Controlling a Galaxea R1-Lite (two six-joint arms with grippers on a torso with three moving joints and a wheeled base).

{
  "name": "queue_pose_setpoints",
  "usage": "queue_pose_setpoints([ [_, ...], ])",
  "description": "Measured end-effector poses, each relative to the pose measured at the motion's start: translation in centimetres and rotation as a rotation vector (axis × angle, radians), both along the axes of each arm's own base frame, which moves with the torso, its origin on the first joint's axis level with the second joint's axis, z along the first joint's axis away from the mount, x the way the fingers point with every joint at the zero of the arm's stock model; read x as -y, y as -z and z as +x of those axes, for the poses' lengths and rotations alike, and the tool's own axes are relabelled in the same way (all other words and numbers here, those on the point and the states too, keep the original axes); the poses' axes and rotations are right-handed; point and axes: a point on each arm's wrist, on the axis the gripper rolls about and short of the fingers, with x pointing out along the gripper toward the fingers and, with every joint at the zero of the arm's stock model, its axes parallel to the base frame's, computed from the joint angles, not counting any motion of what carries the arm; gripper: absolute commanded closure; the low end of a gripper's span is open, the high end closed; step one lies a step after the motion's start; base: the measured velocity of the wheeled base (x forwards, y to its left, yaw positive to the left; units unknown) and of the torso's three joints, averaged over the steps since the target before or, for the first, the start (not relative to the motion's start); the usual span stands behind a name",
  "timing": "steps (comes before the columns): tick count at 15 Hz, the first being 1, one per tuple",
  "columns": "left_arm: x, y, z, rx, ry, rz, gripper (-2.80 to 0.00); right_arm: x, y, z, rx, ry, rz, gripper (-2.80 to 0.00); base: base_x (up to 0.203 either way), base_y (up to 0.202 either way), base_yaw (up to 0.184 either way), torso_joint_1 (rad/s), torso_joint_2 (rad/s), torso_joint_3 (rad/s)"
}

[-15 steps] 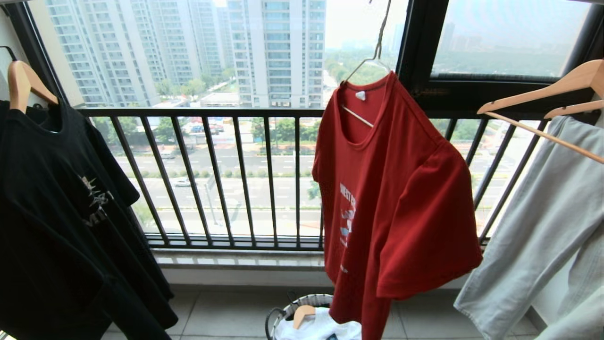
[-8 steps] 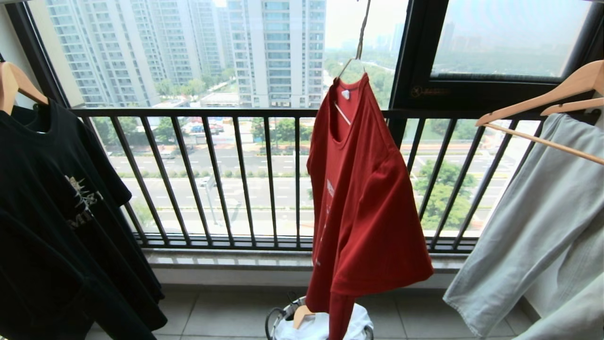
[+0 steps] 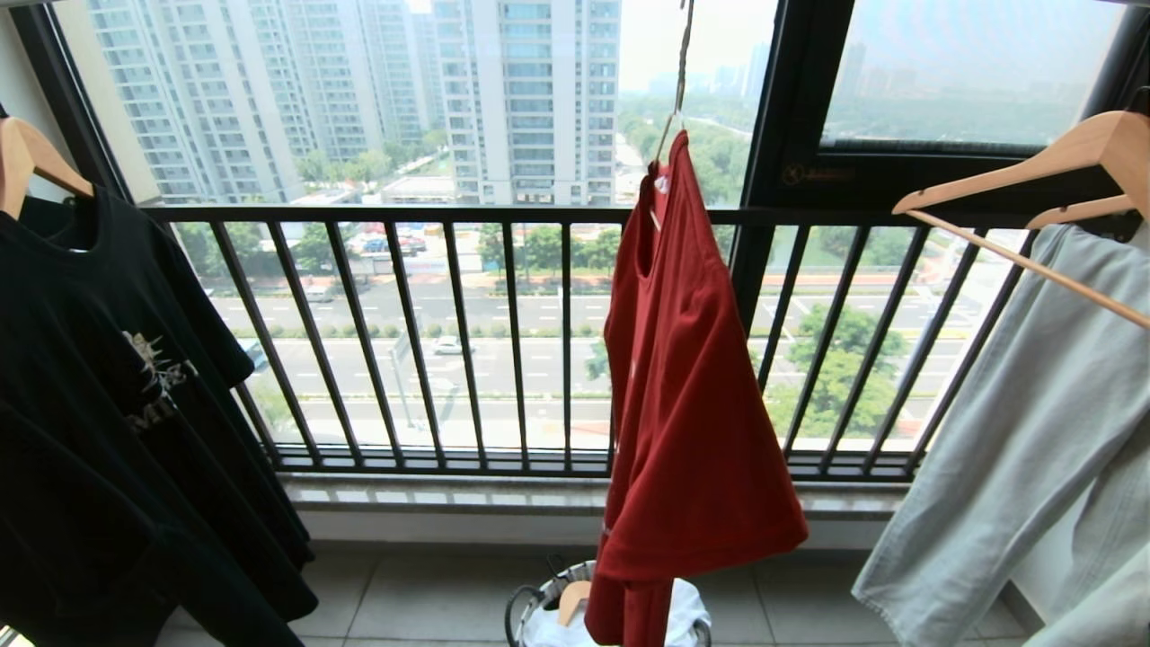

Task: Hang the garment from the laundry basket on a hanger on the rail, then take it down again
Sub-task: Take the clothes off the clothes rack

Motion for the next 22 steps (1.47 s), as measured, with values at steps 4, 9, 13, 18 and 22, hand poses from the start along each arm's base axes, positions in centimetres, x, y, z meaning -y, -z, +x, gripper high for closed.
queue_pose_setpoints([
  [4, 0.0, 0.0, 0.0, 0.0, 0.0, 0.0, 0.0, 0.0, -2.4, 0.4, 0.009, -0.015, -0.001, 0.0, 0.0, 0.0, 0.0, 0.0, 0.0, 0.0],
  [9, 0.0, 0.0, 0.0, 0.0, 0.0, 0.0, 0.0, 0.0, -7.1, 2.0, 0.013, -0.016, -0.001, 0.0, 0.0, 0.0, 0.0, 0.0, 0.0, 0.0],
  [13, 0.0, 0.0, 0.0, 0.0, 0.0, 0.0, 0.0, 0.0, -11.2, 4.4, -0.018, -0.035, -0.001, 0.0, 0.0, 0.0, 0.0, 0.0, 0.0, 0.0],
  [18, 0.0, 0.0, 0.0, 0.0, 0.0, 0.001, 0.0, -0.3, -16.7, 8.5, -0.076, -0.122, -0.004, 0.0, 0.0, 0.0, 0.0, 0.0, 0.0, 0.0],
  [22, 0.0, 0.0, 0.0, 0.0, 0.0, 0.0, 0.0, -2.1, -19.3, 11.5, -0.145, -0.299, -0.017, 0.0, 0.0, 0.0, 0.0, 0.0, 0.0, 0.0],
])
